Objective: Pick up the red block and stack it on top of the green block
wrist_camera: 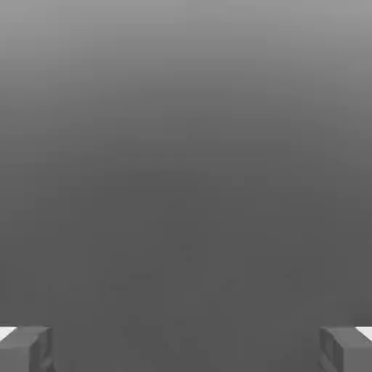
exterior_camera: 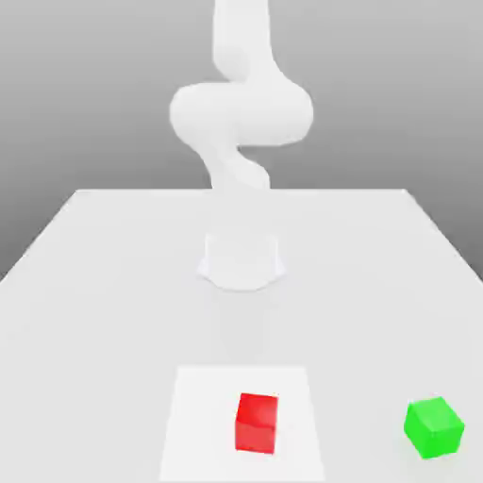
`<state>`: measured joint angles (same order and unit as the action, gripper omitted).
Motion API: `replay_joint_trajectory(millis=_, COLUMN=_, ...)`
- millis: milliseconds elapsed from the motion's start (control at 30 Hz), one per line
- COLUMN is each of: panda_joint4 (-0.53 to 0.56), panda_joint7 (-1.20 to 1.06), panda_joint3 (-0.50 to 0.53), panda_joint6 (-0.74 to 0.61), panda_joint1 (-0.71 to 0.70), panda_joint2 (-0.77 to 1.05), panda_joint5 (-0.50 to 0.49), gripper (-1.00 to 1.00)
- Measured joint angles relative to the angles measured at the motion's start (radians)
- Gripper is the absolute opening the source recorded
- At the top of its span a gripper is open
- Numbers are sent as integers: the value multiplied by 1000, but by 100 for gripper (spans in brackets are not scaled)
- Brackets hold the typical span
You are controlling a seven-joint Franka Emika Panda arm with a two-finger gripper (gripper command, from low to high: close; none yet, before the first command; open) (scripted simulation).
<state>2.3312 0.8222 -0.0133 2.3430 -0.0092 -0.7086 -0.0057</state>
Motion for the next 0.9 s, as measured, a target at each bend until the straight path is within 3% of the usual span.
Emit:
replay_joint_trajectory(millis=733, panda_joint4=272, panda_joint7=175, panda_joint3=-67, panda_joint6=381, panda_joint1=-30, panda_joint2=803, panda_joint5=-24, gripper=0)
replay_joint_trajectory(millis=900, panda_joint4=259, panda_joint7=203, panda_joint3=-46, panda_joint6=523, panda_joint1=-16, panda_joint2=984, panda_joint5=-52, gripper=0)
